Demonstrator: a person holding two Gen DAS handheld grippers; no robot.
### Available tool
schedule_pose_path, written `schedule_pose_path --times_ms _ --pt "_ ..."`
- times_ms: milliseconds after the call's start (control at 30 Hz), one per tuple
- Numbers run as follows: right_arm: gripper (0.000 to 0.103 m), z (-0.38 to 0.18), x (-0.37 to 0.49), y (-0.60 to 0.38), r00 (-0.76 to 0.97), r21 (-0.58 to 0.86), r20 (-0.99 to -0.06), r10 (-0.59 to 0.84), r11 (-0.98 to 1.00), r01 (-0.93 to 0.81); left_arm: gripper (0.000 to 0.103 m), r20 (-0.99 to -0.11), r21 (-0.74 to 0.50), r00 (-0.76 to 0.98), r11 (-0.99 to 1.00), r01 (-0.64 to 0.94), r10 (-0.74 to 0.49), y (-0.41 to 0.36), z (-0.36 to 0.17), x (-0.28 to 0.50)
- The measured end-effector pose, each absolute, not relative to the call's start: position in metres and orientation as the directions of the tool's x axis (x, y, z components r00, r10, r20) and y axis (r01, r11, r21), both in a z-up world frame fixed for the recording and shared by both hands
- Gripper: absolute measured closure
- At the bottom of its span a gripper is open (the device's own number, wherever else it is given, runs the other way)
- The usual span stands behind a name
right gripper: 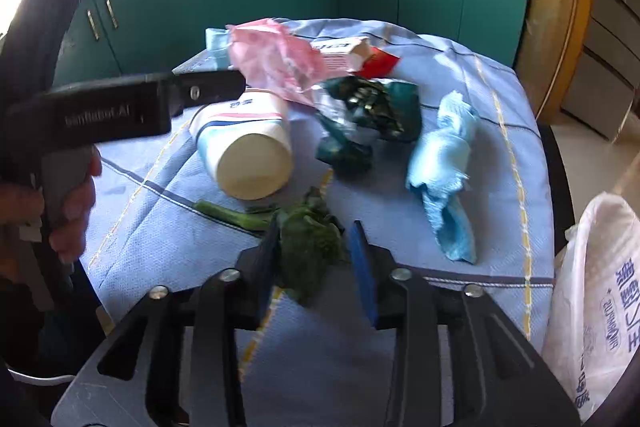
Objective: Collect trash
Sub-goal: 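Grasp the green vegetable stems with the right tool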
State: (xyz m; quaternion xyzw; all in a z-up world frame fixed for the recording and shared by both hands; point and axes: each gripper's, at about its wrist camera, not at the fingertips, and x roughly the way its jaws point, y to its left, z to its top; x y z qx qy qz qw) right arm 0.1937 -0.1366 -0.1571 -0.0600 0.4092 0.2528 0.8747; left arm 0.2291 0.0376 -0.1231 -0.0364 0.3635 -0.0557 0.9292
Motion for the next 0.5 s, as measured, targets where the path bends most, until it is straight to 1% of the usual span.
schedule_pose_path --times_ms 33,67,100,200,367,433,500 --pt "0.046 -0.158 0.195 -0.137 0.535 0.109 -0.746 0.396 0.865 -0.489 0.004 -0.679 -0.107 0.722 0.991 0.081 -0.132 0.035 -0.126 0.232" --pt "0.037 -0.158 0.198 -0.136 0.534 0.109 -0.746 0.398 0.864 -0.492 0.004 -0.684 -0.104 0.718 0.991 0.081 -0.131 0.034 -0.128 0.234" --pt "0.032 -0.159 0.199 -0.131 0.530 0.105 -0.746 0.403 0.857 -0.504 0.004 -0.690 -0.099 0.713 0.992 0.082 -0.128 0.033 -0.130 0.236" --pt "0.029 -0.163 0.204 -0.118 0.512 0.104 -0.749 0.420 0.839 -0.535 0.004 -0.700 -0.090 0.705 0.993 0.076 -0.118 0.032 -0.135 0.240" --pt "0.029 -0.173 0.219 -0.098 0.490 0.100 -0.762 0.424 0.824 -0.558 0.004 -0.700 -0.093 0.705 0.994 0.064 -0.111 0.039 -0.137 0.242" --pt "0.039 -0.172 0.220 -0.097 0.477 0.118 -0.760 0.442 0.815 -0.567 0.004 -0.698 -0.097 0.707 0.994 0.057 -0.109 0.043 -0.136 0.241" --pt "0.051 -0.170 0.217 -0.099 0.479 0.120 -0.757 0.444 0.816 -0.566 0.004 -0.694 -0.101 0.712 0.994 0.052 -0.108 0.044 -0.135 0.241"
